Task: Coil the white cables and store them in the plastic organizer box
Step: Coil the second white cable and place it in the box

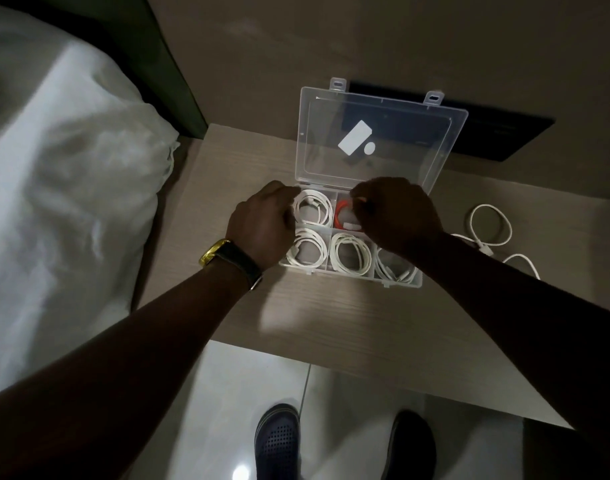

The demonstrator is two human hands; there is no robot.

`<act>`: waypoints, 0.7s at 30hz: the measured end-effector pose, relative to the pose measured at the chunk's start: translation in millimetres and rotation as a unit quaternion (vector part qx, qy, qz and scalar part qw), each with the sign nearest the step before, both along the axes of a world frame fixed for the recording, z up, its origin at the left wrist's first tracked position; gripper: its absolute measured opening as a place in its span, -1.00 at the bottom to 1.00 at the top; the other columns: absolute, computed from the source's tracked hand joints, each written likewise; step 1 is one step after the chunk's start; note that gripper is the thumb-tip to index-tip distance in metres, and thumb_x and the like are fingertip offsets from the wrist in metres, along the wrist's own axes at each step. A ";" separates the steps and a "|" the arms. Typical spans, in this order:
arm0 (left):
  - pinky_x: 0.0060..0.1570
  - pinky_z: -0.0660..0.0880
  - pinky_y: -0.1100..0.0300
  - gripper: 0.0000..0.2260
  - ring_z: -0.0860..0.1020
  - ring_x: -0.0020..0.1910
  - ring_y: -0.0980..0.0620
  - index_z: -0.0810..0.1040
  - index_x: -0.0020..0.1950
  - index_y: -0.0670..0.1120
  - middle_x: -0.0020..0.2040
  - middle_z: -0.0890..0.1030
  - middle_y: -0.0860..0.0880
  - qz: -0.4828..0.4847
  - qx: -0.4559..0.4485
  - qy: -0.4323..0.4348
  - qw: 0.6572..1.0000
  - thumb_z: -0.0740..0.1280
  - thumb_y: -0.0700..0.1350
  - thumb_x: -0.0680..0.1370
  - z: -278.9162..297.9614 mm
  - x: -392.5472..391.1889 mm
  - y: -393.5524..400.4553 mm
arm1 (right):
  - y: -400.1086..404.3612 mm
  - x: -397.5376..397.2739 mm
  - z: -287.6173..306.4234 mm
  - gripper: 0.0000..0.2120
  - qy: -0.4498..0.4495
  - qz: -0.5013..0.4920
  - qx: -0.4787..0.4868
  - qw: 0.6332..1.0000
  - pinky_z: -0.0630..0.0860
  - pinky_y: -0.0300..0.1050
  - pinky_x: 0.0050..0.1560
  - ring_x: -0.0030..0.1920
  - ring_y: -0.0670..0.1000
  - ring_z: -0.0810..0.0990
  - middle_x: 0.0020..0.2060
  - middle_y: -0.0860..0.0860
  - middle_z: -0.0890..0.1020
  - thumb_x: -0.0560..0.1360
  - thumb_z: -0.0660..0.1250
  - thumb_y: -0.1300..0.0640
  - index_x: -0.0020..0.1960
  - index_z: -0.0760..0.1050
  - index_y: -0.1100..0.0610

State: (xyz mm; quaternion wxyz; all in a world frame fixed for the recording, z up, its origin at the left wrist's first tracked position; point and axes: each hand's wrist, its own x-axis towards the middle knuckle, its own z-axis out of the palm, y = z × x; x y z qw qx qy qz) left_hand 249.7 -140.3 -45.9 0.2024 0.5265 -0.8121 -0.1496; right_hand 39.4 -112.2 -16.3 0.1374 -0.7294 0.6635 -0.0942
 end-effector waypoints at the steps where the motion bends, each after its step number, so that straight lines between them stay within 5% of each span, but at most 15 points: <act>1: -0.12 0.55 0.01 -0.70 0.63 -0.04 -0.18 0.59 0.18 -0.05 0.07 0.65 -0.08 0.019 -0.009 0.027 0.999 0.25 -0.23 0.48 4.0 1.3 3.1 | 9.4 -11.3 4.7 -0.72 -0.020 -0.027 -0.012 0.999 0.58 -0.05 -0.07 -0.13 0.13 0.68 -0.15 0.07 0.72 0.59 0.20 0.01 -0.06 0.65 0.07; 7: -0.16 0.47 0.18 -0.77 0.58 -0.22 -0.05 0.63 0.08 -0.08 -0.05 0.65 -0.03 0.071 0.024 0.141 0.987 0.34 -0.30 0.48 21.9 2.2 50.4 | 79.1 -119.5 8.8 -0.83 0.016 -0.238 0.057 0.969 0.54 0.01 0.04 0.04 0.21 0.64 0.00 0.13 0.70 0.55 0.31 0.07 -0.04 0.68 0.08; 12: -0.17 0.45 0.30 -0.82 0.55 -0.26 0.14 0.65 0.02 -0.02 -0.08 0.66 0.05 0.076 0.092 0.236 0.964 0.35 -0.25 0.51 34.3 -41.0 94.8 | 108.1 -169.0 -9.4 -0.80 0.053 -0.283 0.092 0.953 0.51 -0.01 0.08 0.13 0.21 0.61 0.12 0.12 0.67 0.57 0.28 0.13 0.10 0.66 0.07; 17: -0.20 0.53 0.15 -0.85 0.59 -0.26 0.12 0.67 -0.02 -0.01 -0.11 0.67 0.09 0.046 0.171 0.300 0.937 0.34 -0.19 0.52 35.5 -94.0 125.3 | 91.7 -167.1 -30.7 -0.82 0.015 -0.331 0.030 0.943 0.53 -0.01 -0.04 0.01 0.26 0.63 0.02 0.18 0.68 0.47 0.30 0.22 0.03 0.63 0.15; 21: -0.22 0.56 0.04 -0.84 0.59 -0.30 0.08 0.67 -0.01 0.03 -0.13 0.66 0.09 0.013 0.210 0.290 0.933 0.32 -0.14 0.51 34.6 -124.2 139.0 | 77.8 -166.8 -43.5 -0.74 0.046 -0.296 0.083 0.951 0.52 -0.04 -0.12 -0.01 0.25 0.61 -0.06 0.17 0.65 0.37 0.45 0.00 -0.06 0.62 0.17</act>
